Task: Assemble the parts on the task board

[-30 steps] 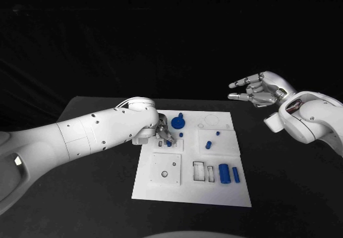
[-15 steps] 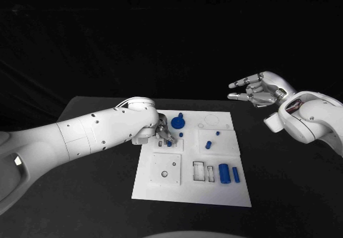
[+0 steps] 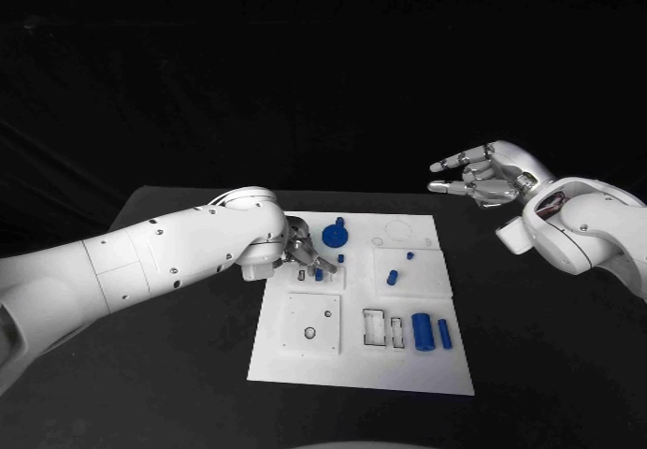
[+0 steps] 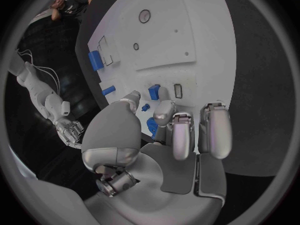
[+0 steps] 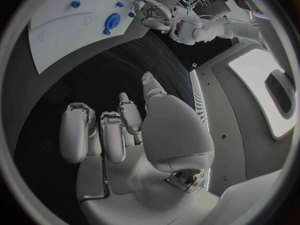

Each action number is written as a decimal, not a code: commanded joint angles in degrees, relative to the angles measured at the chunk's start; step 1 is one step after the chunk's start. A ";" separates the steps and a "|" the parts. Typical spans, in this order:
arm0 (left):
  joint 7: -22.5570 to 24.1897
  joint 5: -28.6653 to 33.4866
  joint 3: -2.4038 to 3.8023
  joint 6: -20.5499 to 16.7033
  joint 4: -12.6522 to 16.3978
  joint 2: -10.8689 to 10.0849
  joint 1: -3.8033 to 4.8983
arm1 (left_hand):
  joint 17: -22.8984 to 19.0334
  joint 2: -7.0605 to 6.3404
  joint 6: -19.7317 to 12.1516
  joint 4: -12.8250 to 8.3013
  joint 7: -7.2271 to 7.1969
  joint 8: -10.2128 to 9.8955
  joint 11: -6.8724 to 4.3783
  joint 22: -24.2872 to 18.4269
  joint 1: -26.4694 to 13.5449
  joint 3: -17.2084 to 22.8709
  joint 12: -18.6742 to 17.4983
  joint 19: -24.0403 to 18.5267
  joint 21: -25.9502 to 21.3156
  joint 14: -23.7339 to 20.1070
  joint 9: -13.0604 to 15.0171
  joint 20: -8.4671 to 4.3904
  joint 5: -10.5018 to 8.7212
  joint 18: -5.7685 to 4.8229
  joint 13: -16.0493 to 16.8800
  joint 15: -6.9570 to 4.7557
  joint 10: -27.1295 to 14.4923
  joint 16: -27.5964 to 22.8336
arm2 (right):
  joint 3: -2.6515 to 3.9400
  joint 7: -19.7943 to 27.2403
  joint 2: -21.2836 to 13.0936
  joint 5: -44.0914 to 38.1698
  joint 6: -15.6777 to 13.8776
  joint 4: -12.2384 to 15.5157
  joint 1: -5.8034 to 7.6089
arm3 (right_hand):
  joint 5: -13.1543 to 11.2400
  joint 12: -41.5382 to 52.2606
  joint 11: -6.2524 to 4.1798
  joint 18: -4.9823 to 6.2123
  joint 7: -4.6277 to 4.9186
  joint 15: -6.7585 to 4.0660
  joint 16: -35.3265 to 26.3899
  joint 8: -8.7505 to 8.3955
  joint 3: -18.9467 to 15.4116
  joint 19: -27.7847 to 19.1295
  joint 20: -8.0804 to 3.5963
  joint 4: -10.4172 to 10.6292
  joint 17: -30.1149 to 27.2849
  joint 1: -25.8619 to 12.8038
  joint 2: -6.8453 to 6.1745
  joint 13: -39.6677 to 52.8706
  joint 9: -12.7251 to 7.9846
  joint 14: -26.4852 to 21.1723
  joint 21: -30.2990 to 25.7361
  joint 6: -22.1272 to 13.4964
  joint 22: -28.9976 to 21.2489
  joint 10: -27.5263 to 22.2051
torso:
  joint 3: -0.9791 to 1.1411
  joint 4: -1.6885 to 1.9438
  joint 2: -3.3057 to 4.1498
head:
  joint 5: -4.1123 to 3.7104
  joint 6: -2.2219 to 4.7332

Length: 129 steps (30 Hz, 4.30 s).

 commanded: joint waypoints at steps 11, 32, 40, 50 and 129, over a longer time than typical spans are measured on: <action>0.78 3.17 1.28 6.07 -2.81 -1.70 6.12 | 15.07 2.69 -1.44 0.00 2.49 -7.88 2.15 1.60 5.32 -7.27 -0.35 1.86 -0.77 5.92 -8.72 2.10 -0.27 0.19 -1.60 2.07 -0.78 0.17 | -0.19 0.11 0.66 -0.47 1.02 -1.03 -0.71 | 0.21 -0.31 -0.30 0.68 -0.15 -0.06 -0.35 0.20 -0.43 -0.07 -0.19 -0.08 10.17 -0.61 -0.14 1.13 0.06 4.62 -0.23 0.21 0.01 -0.12 | 0.07 0.05 0.08 | 0.00 0.65; 3.17 -2.35 0.15 7.83 -20.28 7.11 5.86 | 15.07 5.11 1.81 0.04 2.35 -9.68 2.15 2.04 7.65 -10.66 -0.31 1.96 -0.58 5.92 -13.38 2.31 -0.11 0.17 -2.25 2.20 -0.70 0.17 | -0.23 0.28 1.28 -0.47 1.16 -1.26 -0.93 | 0.40 -0.19 -0.30 0.68 -0.16 -0.06 -0.34 0.21 -0.56 -0.06 -0.19 0.06 10.20 -0.68 0.04 1.17 0.06 4.63 -0.24 0.23 0.01 -0.06 | -0.20 -0.21 0.50 | 0.43 0.89; 3.71 -3.18 0.04 8.14 -22.05 8.42 4.70 | 15.07 5.32 2.22 0.03 2.24 -9.52 2.07 2.24 7.87 -10.89 -0.19 2.01 -0.46 5.92 -13.53 2.27 -0.05 0.13 -2.12 2.13 -0.60 0.17 | -0.23 0.34 1.43 -0.47 1.21 -1.29 -0.93 | 0.43 -0.21 -0.30 0.68 -0.16 -0.06 -0.35 0.21 -0.57 -0.05 -0.19 0.07 10.19 -0.67 0.07 1.16 0.06 4.63 -0.24 0.23 0.01 -0.07 | -0.16 -0.19 0.43 | 0.48 0.70; 3.73 -2.97 -0.01 8.91 -22.71 9.15 4.05 | 15.07 6.34 4.16 -0.20 1.44 -7.75 1.41 2.39 9.25 -11.64 0.23 2.05 -0.40 5.92 -13.06 1.84 0.11 0.12 -1.71 1.61 -0.19 0.17 | -0.23 0.38 1.51 -0.47 1.27 -1.30 -0.93 | 0.56 -0.23 -0.31 0.69 -0.17 -0.07 -0.36 0.22 -0.61 -0.06 -0.19 0.09 10.18 -0.62 0.16 1.12 0.06 4.62 -0.27 0.24 -0.03 -0.09 | -0.14 -0.23 0.43 | 0.61 0.57; 9.27 0.00 -1.28 -6.07 -1.45 -3.84 1.82 | 15.07 -1.10 1.97 -13.93 -0.20 0.51 -0.34 3.73 14.70 31.04 1.06 2.67 -0.40 5.92 -1.51 0.39 6.34 -0.08 -0.16 0.19 3.10 0.17 | -0.26 0.33 1.36 -0.43 1.87 -1.61 -1.23 | 0.71 -0.10 -0.33 0.68 -0.19 -0.08 -0.35 0.25 -0.70 -0.03 -0.20 0.07 10.22 -0.43 0.33 1.16 0.08 4.64 -0.25 0.30 0.03 -0.04 | -0.17 0.09 0.29 | 1.47 -0.22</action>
